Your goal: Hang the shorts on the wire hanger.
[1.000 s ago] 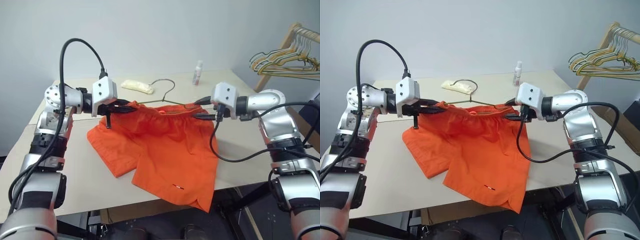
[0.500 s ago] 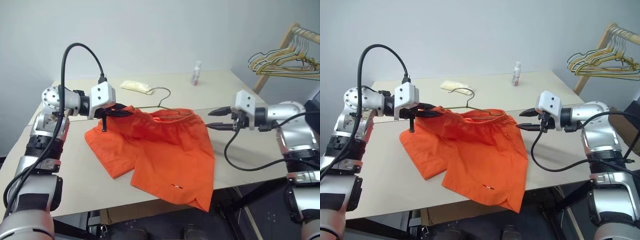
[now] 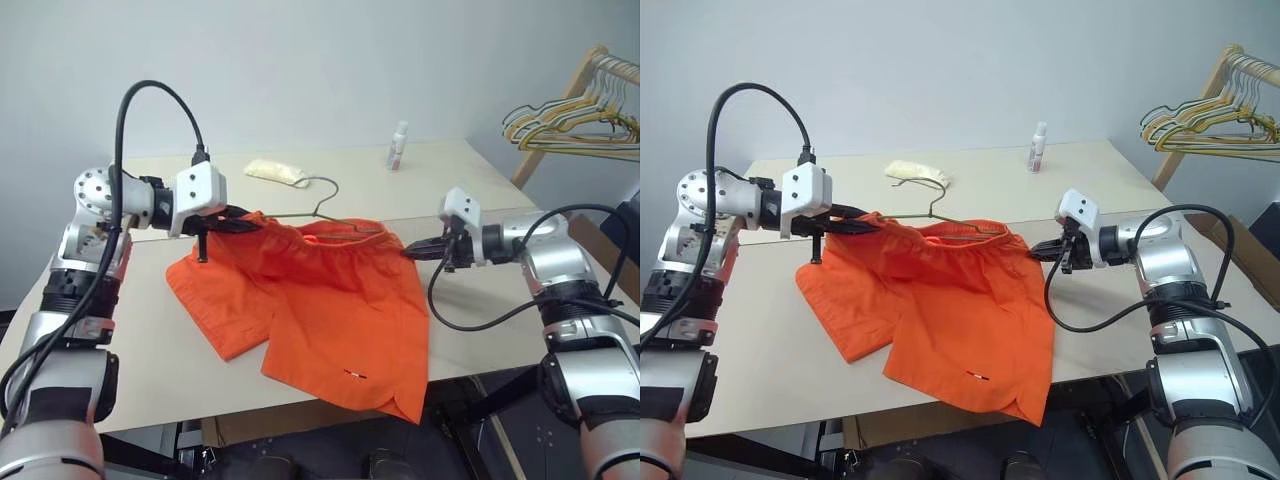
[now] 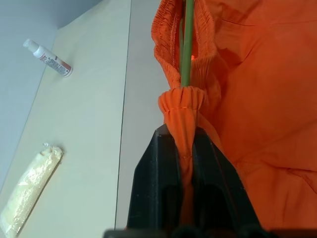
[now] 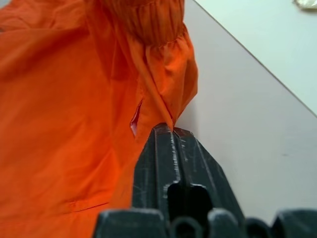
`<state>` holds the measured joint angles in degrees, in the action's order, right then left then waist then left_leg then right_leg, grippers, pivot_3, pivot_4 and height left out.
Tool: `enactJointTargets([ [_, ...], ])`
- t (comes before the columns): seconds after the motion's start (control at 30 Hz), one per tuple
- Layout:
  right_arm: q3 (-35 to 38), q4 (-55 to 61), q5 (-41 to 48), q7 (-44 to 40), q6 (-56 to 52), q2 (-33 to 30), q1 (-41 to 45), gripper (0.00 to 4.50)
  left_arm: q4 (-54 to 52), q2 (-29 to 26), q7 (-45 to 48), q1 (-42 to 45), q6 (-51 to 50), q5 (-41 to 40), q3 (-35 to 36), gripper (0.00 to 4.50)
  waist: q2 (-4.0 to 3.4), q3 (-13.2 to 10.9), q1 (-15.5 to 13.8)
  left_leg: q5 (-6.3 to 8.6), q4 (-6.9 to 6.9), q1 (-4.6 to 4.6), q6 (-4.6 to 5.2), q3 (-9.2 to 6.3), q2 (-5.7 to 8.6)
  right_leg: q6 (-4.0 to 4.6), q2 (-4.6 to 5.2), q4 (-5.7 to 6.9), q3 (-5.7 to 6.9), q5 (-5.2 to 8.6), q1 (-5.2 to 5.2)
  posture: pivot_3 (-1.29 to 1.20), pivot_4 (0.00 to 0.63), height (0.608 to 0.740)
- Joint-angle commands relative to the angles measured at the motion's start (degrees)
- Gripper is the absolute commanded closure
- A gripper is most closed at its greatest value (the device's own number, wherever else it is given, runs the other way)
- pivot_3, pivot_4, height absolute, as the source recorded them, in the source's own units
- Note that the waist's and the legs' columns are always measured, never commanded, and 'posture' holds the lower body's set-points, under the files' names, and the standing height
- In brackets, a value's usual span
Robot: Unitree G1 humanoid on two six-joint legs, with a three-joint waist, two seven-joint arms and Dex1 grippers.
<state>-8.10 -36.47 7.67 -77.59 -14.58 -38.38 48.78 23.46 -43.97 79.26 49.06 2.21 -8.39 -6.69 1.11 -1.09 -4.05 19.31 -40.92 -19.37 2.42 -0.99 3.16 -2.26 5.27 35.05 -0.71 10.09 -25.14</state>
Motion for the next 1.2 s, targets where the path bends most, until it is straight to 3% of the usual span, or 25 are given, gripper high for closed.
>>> enactJointTargets([
  [0.03,1.3,2.3,1.0,-0.7,-0.8,-0.5,0.8,4.48,-0.3,-0.6,-0.5,0.8,0.4,-0.6,1.7,4.5,0.0,0.0,0.0,-0.01,0.0,0.0,-0.01,0.0,0.0,0.0,0.0,0.01,0.0,0.0,0.0,0.22,0.0,0.74],
  [0.37,3.6,8.0,1.9,-0.3,4.0,-3.8,6.6,4.48,0.9,-2.1,1.9,-0.3,1.2,2.8,-1.4,4.5,-0.05,0.0,0.1,-0.02,0.01,0.0,-0.03,0.01,0.0,0.0,-0.01,0.05,-0.01,0.0,-0.05,0.21,0.0,0.74],
  [0.67,2.1,24.2,5.5,-1.9,-2.0,-2.9,6.5,4.48,1.9,3.5,-4.5,2.0,0.4,1.7,0.6,4.5,-0.04,0.0,-0.3,-0.01,-0.03,-0.05,-0.02,-0.04,-0.01,0.0,0.02,0.05,0.04,0.0,-0.03,0.2,0.0,0.74],
  [1.07,-0.9,18.8,-3.9,6.0,5.5,-3.7,3.8,4.48,-0.7,2.5,-2.3,-0.6,-0.2,-1.5,2.0,4.5,-0.04,0.0,-0.1,-0.02,-0.01,-0.06,-0.03,-0.01,0.0,0.0,0.0,0.04,0.03,0.0,-0.06,0.19,0.0,0.74],
  [1.2,-0.5,18.5,-2.7,4.4,7.6,-3.6,2.3,3.47,-0.5,2.6,-2.5,-0.4,-0.4,-2.0,2.3,4.5,-0.04,0.0,0.0,-0.01,-0.01,-0.06,-0.03,-0.02,0.0,0.0,0.01,0.02,0.04,0.0,-0.04,0.19,0.0,0.74],
])
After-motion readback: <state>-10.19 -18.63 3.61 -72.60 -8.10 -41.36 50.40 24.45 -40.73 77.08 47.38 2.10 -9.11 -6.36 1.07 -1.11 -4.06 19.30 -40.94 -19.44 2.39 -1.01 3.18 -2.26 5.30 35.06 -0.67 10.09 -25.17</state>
